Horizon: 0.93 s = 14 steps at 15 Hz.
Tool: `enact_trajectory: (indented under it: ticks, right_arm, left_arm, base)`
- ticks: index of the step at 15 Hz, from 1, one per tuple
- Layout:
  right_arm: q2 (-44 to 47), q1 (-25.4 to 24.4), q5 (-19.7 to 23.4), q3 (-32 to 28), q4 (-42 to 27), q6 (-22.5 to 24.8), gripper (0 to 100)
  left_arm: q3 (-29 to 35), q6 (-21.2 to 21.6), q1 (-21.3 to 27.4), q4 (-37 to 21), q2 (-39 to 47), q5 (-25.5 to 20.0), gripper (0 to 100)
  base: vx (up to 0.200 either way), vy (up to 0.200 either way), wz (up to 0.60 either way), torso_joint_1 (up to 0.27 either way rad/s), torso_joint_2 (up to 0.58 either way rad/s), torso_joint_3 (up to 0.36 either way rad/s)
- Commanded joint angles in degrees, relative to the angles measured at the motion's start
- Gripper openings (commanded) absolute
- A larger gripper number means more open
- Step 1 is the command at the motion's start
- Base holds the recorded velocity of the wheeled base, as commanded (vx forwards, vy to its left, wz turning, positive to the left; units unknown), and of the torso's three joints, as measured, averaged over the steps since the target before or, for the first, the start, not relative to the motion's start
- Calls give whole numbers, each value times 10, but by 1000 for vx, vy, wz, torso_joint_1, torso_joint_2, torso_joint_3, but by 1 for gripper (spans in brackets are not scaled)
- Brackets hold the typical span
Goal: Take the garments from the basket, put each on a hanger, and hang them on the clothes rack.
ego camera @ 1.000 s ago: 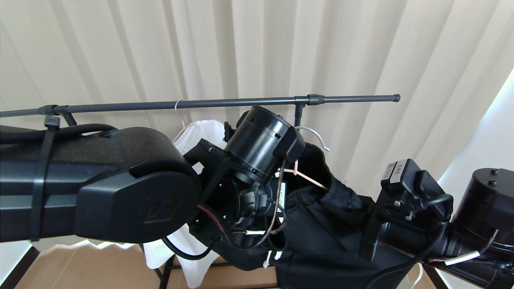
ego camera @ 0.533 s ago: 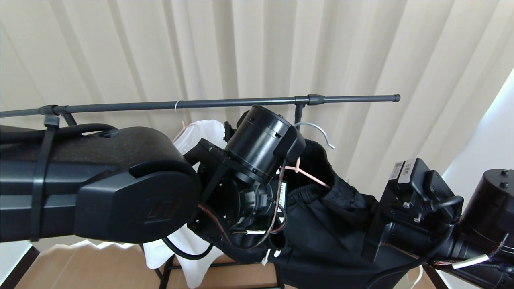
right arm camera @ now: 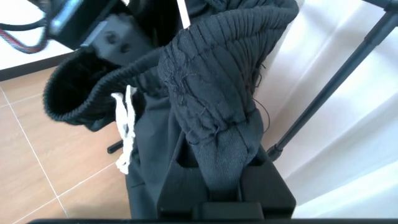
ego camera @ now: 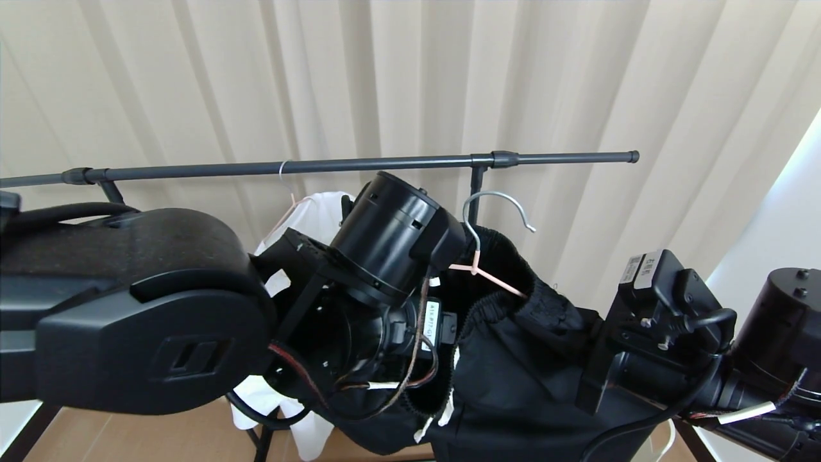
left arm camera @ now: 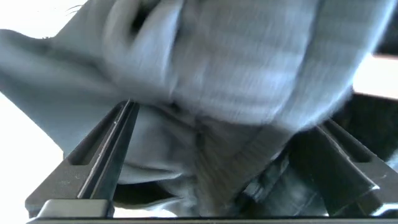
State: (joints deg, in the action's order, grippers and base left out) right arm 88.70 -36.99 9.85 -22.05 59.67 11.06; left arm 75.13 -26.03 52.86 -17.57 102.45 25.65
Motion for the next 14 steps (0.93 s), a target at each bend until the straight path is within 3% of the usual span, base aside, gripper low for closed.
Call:
enact_trajectory:
  ticks: [1,4,6,9,11,14]
  right_arm:
    - [3,6,1,-1,0,0,0]
    - [17,22,3,0,0,-1,0]
    - [24,39,37,3,1,-1,0]
    - [33,68,82,3,0,-2,0]
    - [36,81,110,5,1,-2,0]
    - [35,100,154,13,1,-2,0]
  left_arm:
    - [-17,2,1,2,-24,0,100]
    - [-55,31,1,34,-53,0,100]
    - [-104,65,-2,64,-90,0,100]
    - [-194,139,-13,162,-146,0,100]
    - [-254,214,-33,245,-178,-2,100]
    - [-278,275,-43,272,-214,-26,100]
  base:
    - [0,0,0,0,0,0]
    - [0,0,0,0,0,0]
    - [0,0,0,0,0,0]
    - [0,0,0,0,0,0]
    - [0,0,0,0,0,0]
    - [0,0,0,0,0,0]
